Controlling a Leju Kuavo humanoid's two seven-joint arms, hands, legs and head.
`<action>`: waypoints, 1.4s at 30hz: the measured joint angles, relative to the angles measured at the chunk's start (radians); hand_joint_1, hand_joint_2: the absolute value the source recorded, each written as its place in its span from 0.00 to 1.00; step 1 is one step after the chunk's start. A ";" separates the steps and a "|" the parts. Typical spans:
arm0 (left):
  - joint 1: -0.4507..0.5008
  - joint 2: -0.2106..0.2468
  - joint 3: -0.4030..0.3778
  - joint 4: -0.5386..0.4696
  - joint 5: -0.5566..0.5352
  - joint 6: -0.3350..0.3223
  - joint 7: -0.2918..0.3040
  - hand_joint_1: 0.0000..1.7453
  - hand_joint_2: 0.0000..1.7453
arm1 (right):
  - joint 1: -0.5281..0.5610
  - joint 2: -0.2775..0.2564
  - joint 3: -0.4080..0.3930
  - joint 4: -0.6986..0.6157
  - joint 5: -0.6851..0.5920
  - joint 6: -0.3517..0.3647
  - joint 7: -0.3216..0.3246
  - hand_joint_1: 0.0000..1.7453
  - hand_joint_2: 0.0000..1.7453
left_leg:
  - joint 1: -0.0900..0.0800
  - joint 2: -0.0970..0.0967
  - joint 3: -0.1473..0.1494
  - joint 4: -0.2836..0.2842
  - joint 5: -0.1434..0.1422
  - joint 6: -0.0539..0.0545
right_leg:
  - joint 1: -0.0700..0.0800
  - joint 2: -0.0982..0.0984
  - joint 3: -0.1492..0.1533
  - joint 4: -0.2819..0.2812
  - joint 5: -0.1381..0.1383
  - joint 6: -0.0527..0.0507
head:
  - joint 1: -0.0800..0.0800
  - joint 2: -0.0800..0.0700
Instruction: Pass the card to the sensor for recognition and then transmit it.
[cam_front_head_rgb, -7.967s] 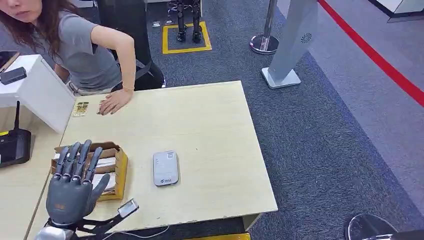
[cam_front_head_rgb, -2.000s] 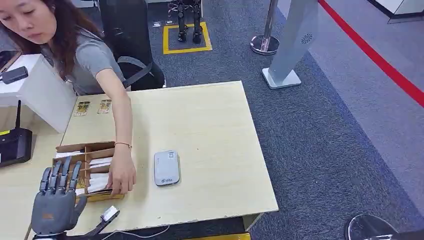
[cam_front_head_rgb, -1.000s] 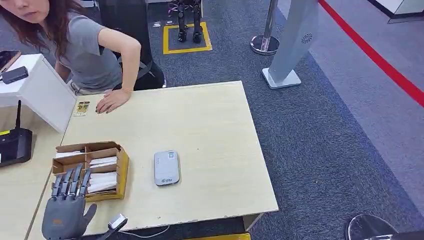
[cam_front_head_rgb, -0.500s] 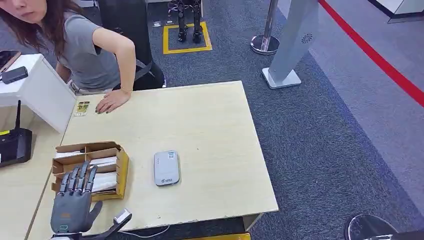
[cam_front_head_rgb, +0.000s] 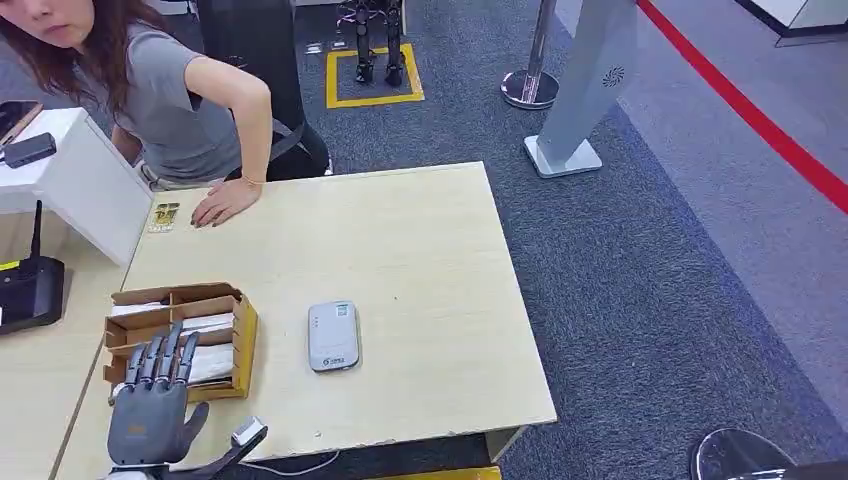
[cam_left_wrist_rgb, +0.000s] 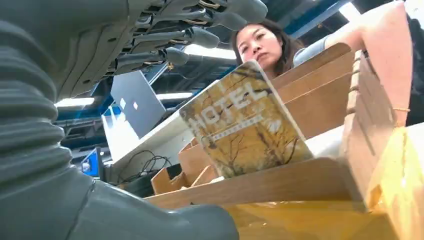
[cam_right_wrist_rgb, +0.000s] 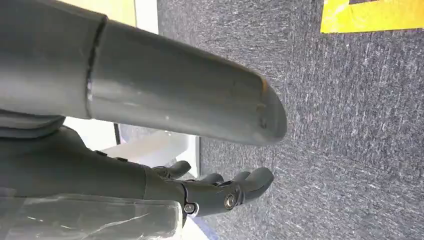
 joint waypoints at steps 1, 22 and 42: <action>-0.001 -0.002 0.000 0.001 0.000 0.000 -0.003 0.51 1.00 | 0.000 0.000 0.000 0.000 0.001 0.000 0.000 0.00 0.00 | 0.000 0.000 0.000 0.000 0.000 0.000 | 0.000 0.000 0.000 0.000 0.000 0.000 | 0.000 0.000; -0.007 -0.019 0.001 0.007 0.021 -0.008 -0.016 1.00 1.00 | 0.000 0.000 0.000 0.000 0.012 -0.012 0.008 0.00 0.00 | 0.000 0.000 0.000 0.000 0.000 0.000 | 0.000 0.000 0.000 0.000 0.000 0.000 | 0.000 0.000; -0.034 -0.037 0.001 0.006 0.063 -0.008 -0.049 1.00 1.00 | 0.000 0.000 0.001 0.000 0.021 -0.013 0.008 0.00 0.00 | 0.000 0.000 0.000 0.000 0.000 0.000 | 0.000 0.000 0.000 0.000 0.000 0.000 | 0.000 0.000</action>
